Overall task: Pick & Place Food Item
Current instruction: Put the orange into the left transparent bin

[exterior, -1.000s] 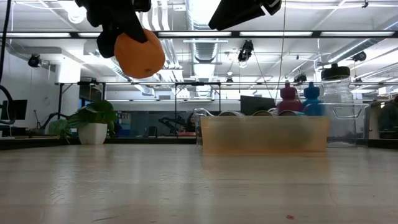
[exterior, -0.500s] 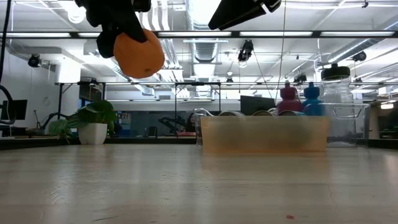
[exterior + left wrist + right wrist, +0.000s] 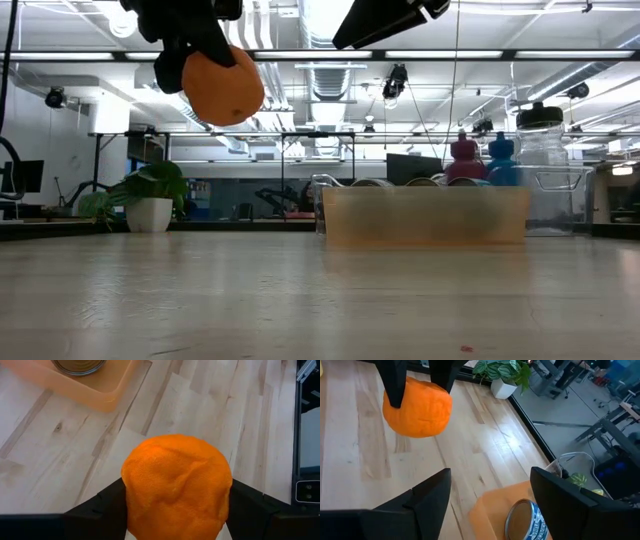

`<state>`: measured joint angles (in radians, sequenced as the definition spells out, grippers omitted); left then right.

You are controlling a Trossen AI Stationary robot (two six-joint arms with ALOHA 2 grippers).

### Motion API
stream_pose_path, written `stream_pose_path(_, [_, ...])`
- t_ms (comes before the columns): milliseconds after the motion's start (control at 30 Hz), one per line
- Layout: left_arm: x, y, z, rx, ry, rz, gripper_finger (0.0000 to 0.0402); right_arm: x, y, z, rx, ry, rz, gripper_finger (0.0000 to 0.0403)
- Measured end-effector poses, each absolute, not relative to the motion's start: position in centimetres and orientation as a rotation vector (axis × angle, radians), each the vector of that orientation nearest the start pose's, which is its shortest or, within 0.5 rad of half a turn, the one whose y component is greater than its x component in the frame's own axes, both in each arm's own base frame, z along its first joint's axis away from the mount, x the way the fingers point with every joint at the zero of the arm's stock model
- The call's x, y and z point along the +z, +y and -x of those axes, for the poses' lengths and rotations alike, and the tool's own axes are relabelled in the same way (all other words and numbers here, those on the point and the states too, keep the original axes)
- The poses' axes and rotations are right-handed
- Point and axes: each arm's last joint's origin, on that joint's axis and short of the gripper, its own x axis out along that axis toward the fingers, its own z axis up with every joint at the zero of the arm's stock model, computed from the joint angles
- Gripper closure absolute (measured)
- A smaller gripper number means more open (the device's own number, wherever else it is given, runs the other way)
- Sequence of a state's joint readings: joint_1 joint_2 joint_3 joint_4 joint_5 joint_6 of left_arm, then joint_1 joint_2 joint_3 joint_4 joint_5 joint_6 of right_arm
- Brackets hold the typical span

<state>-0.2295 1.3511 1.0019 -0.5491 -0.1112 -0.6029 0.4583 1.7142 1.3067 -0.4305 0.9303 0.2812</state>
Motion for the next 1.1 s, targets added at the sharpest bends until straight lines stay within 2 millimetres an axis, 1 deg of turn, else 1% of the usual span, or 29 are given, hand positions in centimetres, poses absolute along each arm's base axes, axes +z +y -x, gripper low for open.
stream_pose_path(133, [25.81, -5.91, -26.69, 0.160, 0.884, 0.413, 0.0154, 25.96, 13.98, -33.61, -0.526, 0.576, 0.274, 0.0119])
stream_pose_path(267, [25.82, -5.91, -26.70, 0.162, 0.883, 0.417, 0.0150, 25.96, 13.99, -33.61, -0.527, 0.574, 0.269, 0.0102])
stream_pose_path(500, [25.85, -5.91, -26.73, 0.161, 0.880, 0.418, 0.0154, 25.96, 13.98, -33.62, -0.527, 0.574, 0.270, 0.0086])
stream_pose_path(800, [25.87, -5.84, -26.77, 0.162, 0.876, 0.420, 0.0150, 25.98, 13.98, -33.62, -0.528, 0.573, 0.269, 0.0081])
stream_pose_path(933, [25.87, -5.84, -26.77, 0.163, 0.876, 0.420, 0.0155, 25.98, 13.98, -33.63, -0.528, 0.572, 0.268, 0.0087])
stream_pose_path(1100, [25.87, -5.84, -26.77, 0.163, 0.876, 0.420, 0.0149, 26.00, 13.99, -33.63, -0.529, 0.571, 0.267, 0.0094])
